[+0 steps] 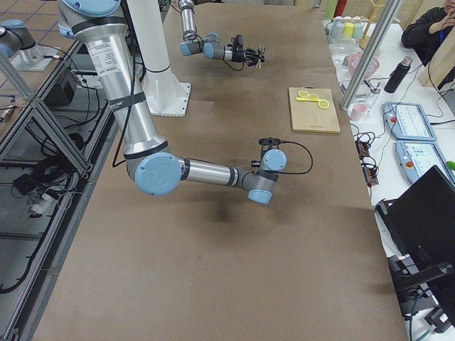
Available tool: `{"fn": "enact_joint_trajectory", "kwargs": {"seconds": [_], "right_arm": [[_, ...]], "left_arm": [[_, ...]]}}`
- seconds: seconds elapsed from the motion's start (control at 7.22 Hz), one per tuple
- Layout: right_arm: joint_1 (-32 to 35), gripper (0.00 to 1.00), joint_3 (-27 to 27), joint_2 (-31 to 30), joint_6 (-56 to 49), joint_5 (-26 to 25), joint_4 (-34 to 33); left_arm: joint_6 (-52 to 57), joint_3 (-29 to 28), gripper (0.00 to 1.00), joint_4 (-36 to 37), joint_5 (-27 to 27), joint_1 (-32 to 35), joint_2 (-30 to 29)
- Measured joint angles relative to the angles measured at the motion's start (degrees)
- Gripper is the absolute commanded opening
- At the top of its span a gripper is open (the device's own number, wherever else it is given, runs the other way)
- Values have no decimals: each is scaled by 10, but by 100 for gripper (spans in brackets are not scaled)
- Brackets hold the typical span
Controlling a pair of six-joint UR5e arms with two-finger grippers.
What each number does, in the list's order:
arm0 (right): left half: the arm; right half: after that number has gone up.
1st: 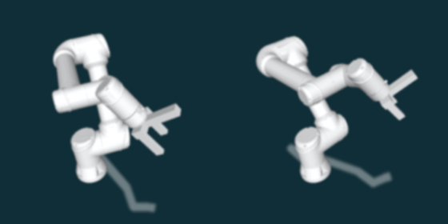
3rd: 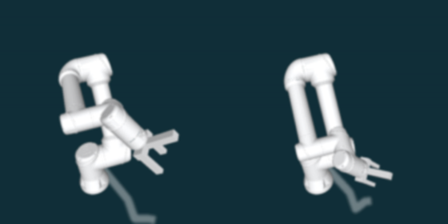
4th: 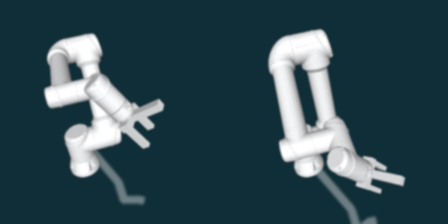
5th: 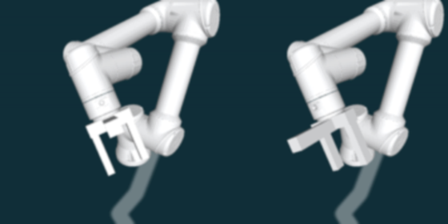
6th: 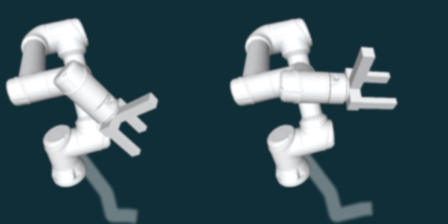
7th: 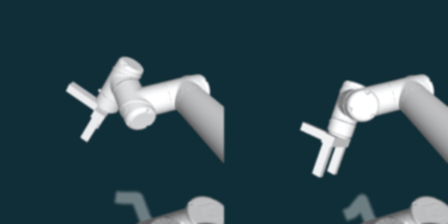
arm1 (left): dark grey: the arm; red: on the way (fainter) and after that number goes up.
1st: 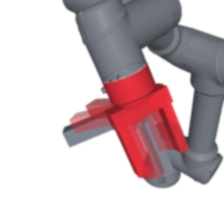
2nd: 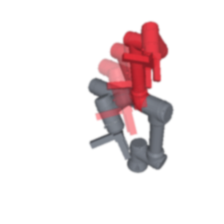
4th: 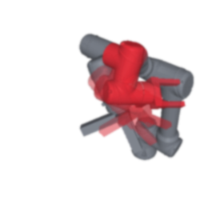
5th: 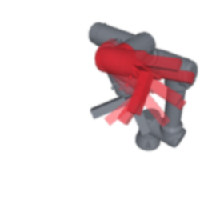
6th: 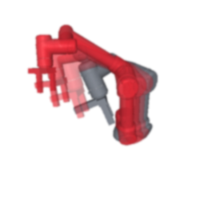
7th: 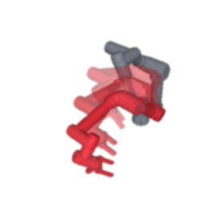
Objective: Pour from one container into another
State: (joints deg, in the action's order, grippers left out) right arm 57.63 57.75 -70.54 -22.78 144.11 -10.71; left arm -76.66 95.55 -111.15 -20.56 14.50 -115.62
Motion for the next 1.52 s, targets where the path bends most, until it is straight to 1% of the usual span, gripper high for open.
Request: {"fn": "enact_joint_trajectory", "kwargs": {"seconds": [0.14,0.28,0.55,0.69,0.83,1.11,1.25,1.52], "right_arm": [[0,37,0,0,0,0,0],[1,30,1,1,-1,0,0],[7,8,1,3,-1,-1,0],[12,0,2,3,0,-1,-1],[20,0,3,5,0,0,-2],[42,0,10,12,14,1,-6],[54,0,14,20,23,0,-6],[68,0,30,38,30,-2,-5]], "left_arm": [[35,20,0,4,0,0,-13],[60,27,0,3,0,-1,-31],[77,31,0,-6,-13,-3,-50],[83,33,0,-25,-27,-3,-53],[110,35,0,-62,-42,-3,-53],[240,35,0,-163,-66,-5,-62],[277,30,0,-197,-87,-5,-70],[298,16,0,-214,-117,-4,-92]]}}
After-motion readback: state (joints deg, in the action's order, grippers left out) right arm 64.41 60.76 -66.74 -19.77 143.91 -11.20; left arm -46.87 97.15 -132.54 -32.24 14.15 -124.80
